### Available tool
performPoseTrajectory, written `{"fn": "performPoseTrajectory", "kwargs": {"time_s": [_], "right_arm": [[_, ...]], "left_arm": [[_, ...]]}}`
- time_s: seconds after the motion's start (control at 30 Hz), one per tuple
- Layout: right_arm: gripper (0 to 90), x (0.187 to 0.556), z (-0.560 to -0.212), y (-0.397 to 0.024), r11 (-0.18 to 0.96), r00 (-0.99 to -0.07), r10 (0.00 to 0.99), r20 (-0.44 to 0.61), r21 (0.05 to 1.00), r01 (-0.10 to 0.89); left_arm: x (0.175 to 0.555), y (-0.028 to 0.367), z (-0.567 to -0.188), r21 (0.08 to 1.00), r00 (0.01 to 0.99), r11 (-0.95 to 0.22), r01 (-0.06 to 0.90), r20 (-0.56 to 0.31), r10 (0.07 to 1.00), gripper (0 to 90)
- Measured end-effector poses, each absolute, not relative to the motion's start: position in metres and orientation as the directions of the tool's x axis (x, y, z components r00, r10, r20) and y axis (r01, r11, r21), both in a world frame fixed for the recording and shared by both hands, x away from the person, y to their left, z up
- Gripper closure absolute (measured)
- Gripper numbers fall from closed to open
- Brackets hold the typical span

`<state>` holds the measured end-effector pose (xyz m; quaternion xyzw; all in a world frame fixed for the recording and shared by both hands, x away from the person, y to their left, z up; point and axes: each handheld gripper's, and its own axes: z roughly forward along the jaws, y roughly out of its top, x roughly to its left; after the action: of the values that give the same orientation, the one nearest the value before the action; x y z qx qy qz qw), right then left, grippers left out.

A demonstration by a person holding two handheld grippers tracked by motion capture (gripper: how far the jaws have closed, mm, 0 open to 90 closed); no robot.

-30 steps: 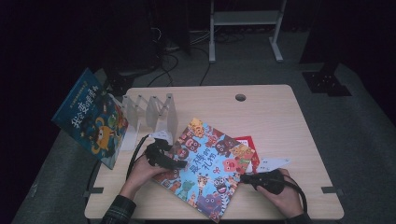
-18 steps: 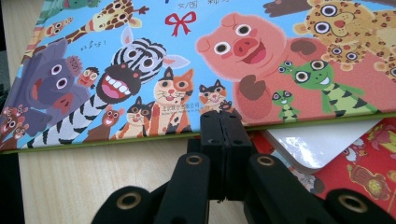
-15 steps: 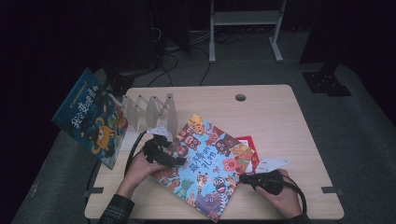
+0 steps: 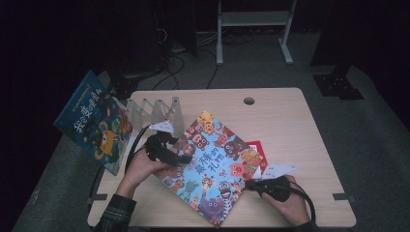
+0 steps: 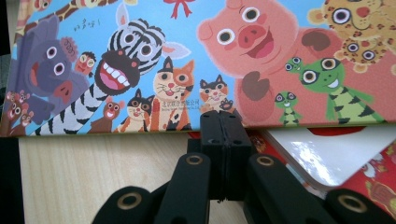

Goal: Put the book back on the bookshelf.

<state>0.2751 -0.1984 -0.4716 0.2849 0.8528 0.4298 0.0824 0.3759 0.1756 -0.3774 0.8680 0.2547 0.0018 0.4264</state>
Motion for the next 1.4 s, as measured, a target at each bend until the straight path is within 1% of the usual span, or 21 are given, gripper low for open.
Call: {"fn": "performPoseTrajectory", "kwargs": {"time_s": [0.13,0.27,0.83,1.03,1.27,1.4], "right_arm": [[88.6,0.276,-0.472,-0.195,0.469,-0.831,0.546,0.103,0.785,0.406],[88.7,0.276,-0.472,-0.193,0.466,-0.829,0.548,0.111,0.783,0.413],[89.2,0.279,-0.473,-0.185,0.471,-0.833,0.544,0.100,0.785,0.402],[89.3,0.281,-0.472,-0.180,0.471,-0.836,0.539,0.102,0.786,0.400],[89.4,0.282,-0.472,-0.174,0.472,-0.843,0.528,0.107,0.788,0.395],[89.4,0.283,-0.470,-0.169,0.474,-0.852,0.512,0.111,0.790,0.388]], "left_arm": [[0.378,0.173,-0.368,0.728,0.879,-0.541,0.422,-0.182,0.440,6.5],[0.381,0.172,-0.360,0.737,0.885,-0.537,0.410,-0.180,0.429,9.9],[0.396,0.149,-0.319,0.724,0.924,-0.610,0.323,-0.101,0.370,22.6],[0.398,0.142,-0.308,0.719,0.931,-0.625,0.305,-0.087,0.355,24.5],[0.396,0.142,-0.296,0.727,0.935,-0.623,0.290,-0.075,0.347,33.4],[0.393,0.143,-0.290,0.750,0.944,-0.604,0.269,-0.081,0.319,40.2]]}}
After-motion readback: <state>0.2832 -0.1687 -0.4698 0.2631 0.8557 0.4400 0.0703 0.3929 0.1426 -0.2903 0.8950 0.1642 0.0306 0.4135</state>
